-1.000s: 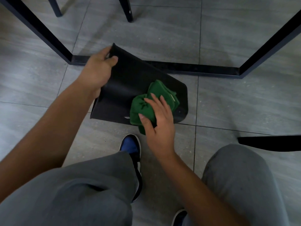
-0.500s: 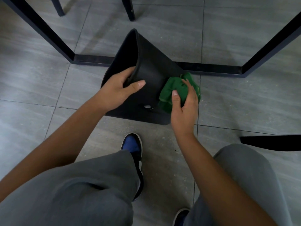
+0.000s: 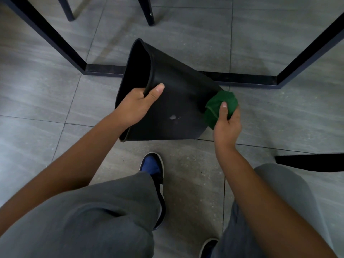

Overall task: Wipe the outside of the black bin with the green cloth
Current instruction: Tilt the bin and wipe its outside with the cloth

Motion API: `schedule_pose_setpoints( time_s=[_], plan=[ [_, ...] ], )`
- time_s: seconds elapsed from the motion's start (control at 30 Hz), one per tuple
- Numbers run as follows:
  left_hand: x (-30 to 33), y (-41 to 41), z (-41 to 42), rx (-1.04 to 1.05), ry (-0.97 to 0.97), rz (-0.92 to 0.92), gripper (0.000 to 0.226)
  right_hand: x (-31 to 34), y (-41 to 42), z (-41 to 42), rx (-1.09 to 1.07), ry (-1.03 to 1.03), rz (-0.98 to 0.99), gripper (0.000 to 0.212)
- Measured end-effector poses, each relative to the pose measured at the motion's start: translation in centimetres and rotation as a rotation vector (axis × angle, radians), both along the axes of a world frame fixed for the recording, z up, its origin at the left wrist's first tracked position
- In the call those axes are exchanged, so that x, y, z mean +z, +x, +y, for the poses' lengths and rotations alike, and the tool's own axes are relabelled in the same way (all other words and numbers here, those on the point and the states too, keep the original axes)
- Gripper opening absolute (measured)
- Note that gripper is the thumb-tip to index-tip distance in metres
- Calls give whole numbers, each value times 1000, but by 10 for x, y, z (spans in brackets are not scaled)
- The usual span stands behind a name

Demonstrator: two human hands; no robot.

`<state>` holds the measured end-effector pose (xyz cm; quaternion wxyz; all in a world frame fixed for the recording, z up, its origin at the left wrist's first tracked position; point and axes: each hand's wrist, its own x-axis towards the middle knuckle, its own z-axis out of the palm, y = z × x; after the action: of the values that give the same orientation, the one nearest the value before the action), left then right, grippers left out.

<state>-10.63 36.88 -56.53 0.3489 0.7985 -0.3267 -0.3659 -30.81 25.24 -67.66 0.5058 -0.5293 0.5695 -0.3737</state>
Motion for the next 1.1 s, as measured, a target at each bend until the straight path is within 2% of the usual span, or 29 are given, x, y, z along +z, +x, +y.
schedule_pose_setpoints(
  time_s=[0.07, 0.13, 0.2, 0.3, 0.43, 0.57, 0.7, 0.87, 0.97, 1.1],
  plan=[
    [-2, 0, 0, 56, -18, -53, 25, 5, -3, -3, -44, -3, -41, 44],
    [-6, 2, 0, 117, -53, -100, 41, 10, -4, -5, -21, -27, -76, 43],
    [-8, 3, 1, 133, -82, -109, 56, 19, -3, -7, 3, -40, -107, 41],
    [-2, 4, 0, 144, -125, -107, 66, 35, -1, -9, 20, -65, -129, 36],
    [6, -1, -2, 172, -125, -97, 63, 53, 3, -7, 63, -109, -144, 27],
    [0, -3, 0, 187, -101, -16, 67, 67, 13, -6, 179, -178, -98, 38],
    [-2, -11, 0, 153, -77, 37, 68, 81, 30, -6, 309, -291, -74, 36],
    [-1, -15, -5, 84, -192, 158, 80, 95, 57, 6, 440, -493, 29, 30],
    [-5, -14, -6, 82, -261, 258, 80, 88, 75, 21, 458, -544, 105, 43],
    [-4, -17, -8, 101, -283, 216, 71, 72, 100, 41, 470, -547, 120, 56]
  ],
)
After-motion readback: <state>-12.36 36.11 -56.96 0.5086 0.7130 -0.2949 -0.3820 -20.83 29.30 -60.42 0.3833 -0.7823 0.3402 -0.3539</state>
